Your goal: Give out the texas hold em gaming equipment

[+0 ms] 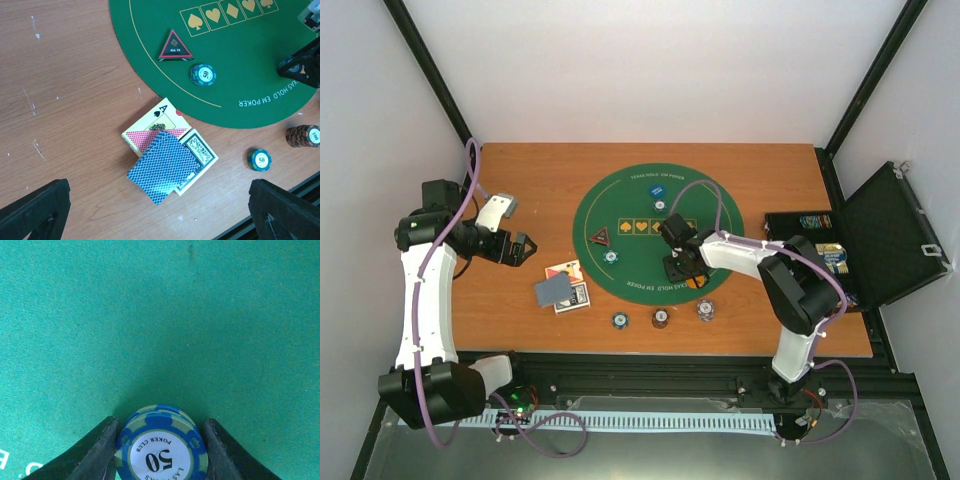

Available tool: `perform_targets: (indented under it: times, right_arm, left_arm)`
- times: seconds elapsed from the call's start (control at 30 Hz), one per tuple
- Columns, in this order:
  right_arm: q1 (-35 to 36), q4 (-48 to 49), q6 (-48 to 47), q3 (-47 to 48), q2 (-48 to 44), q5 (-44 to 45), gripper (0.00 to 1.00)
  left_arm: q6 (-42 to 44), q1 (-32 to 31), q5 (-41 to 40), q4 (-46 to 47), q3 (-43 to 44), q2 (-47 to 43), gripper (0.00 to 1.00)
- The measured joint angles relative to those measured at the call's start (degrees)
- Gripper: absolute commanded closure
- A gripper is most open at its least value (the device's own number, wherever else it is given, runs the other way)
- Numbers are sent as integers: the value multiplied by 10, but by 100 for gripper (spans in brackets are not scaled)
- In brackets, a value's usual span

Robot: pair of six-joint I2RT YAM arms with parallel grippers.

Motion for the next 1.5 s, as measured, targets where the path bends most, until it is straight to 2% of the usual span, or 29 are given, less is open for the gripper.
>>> perform_targets:
  times: [0.47, 0.63, 0.8, 0.87, 0.97, 1.23, 1.5]
  right_arm:
    - [-15, 23, -8, 11, 19, -7, 71]
    - [-20, 28, -10, 9, 19, -8, 59]
    - [-21, 34, -11, 5, 16, -6, 34]
    - [-21, 34, -15, 3, 15, -4, 28]
    - [-23, 31, -19, 3, 14, -1, 23]
    - [-11, -33, -20, 24, -47, 45, 17]
    - [118, -78, 17, 34, -180, 63, 11]
  left_arm:
    - [2, 0, -4, -1, 1, 3, 0]
    - [3, 0, -4, -1, 1, 3, 0]
    - [3, 0, -4, -1, 1, 3, 0]
    - [3, 0, -4, -1, 1, 3, 0]
    - [3, 0, -4, -2, 1, 3, 0]
    - [3, 0, -8, -2, 1, 3, 0]
    - [2, 0, -8, -1, 1, 3, 0]
